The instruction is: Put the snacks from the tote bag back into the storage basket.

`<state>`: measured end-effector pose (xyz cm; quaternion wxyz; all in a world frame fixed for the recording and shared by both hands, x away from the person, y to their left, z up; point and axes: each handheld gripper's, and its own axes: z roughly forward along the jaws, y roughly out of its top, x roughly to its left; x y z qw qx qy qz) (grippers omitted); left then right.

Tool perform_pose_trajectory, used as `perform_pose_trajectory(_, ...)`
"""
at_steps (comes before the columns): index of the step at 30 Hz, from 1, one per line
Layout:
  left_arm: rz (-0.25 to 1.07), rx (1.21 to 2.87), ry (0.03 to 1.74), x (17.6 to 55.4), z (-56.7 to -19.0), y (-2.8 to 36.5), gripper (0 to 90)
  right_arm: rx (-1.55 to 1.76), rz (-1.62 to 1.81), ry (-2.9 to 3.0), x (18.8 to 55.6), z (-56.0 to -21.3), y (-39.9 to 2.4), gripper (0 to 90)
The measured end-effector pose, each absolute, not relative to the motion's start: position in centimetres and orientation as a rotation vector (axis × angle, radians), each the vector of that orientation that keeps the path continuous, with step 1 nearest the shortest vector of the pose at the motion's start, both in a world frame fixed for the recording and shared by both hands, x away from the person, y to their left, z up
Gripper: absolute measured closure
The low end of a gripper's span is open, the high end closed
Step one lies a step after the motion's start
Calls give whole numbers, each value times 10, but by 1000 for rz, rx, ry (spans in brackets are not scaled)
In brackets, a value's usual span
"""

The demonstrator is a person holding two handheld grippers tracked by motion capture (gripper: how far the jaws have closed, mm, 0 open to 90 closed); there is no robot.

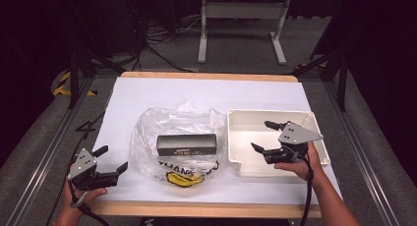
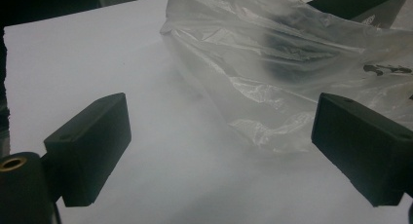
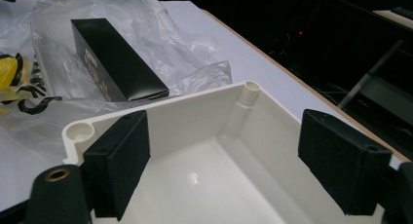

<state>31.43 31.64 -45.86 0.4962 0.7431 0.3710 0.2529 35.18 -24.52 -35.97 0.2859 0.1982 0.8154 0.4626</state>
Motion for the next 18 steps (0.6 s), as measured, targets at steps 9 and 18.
perform_pose_trajectory(9,610,1798,901,314,-458,317,83,453,1216,2270,363,-353,-224,222)
perform_pose_trajectory(18,611,1798,895,314,-459,317,82,388,1176,2358,374,-347,-202,219)
